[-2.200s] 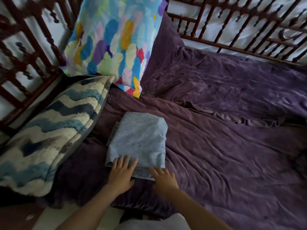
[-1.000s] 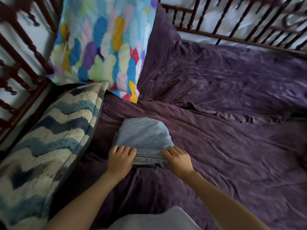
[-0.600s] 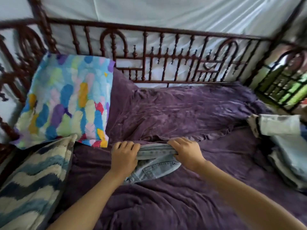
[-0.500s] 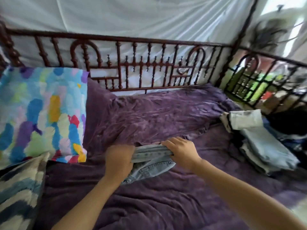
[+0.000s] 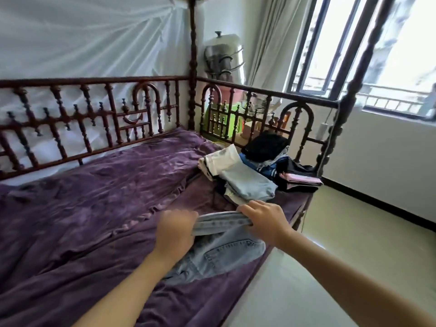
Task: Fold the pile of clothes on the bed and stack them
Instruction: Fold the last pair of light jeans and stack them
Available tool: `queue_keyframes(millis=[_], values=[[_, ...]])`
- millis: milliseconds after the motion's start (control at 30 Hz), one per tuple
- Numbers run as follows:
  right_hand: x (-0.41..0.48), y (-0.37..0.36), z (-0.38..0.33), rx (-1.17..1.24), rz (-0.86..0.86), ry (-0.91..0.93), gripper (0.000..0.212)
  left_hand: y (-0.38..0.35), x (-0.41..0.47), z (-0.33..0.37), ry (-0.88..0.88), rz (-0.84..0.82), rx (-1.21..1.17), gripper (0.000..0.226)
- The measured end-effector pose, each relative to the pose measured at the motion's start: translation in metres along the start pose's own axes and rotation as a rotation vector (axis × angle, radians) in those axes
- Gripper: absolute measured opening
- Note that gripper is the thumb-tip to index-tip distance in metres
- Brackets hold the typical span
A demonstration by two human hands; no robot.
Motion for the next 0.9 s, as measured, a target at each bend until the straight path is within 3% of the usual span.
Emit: queue_keyframes(millis=[167,267,367,633,733,833,900], values=[[-0.067,0.005,0.081,-0.014,-0.137,-0.073,0.055,-0.045,0.026,0.104,-0.022,-0.040,-0.087,0.019],[-0.087,0.006,0.124,0.005,-0.176,-0.112,0.053,-0.066,0.047,0.147,0.005,-0.140,-0.119,0.041],[-0.098,0.003,0.159,-0.029,-0.166,-0.131,0.050,-0.086,0.069,0.173,0.013,-0.190,-0.117,0.046],[-0.063,-0.052,0.251,-0.035,-0.229,-0.205,0.028,-0.163,0.149,0.175,-0.016,-0.258,-0.041,0.041],[-0.027,-0.089,0.297,0.055,-0.312,-0.264,0.033,-0.209,0.198,0.162,-0.022,-0.275,0.003,0.039],[0.011,-0.124,0.355,0.093,-0.273,-0.358,0.034,-0.258,0.262,0.149,-0.027,-0.250,-0.009,0.038],[0.035,-0.141,0.391,0.057,-0.153,-0.390,0.033,-0.288,0.307,0.144,-0.056,-0.214,0.001,0.038]])
Point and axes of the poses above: each hand's wrist, its own x-axis towards the middle knuckle, its own y-axis out of the back of the hand, z = x × y, the point moved 7 cm from there along x, towards the middle knuckle, and after that the axes turned 6 degrees about y, right-handed, at the moved point
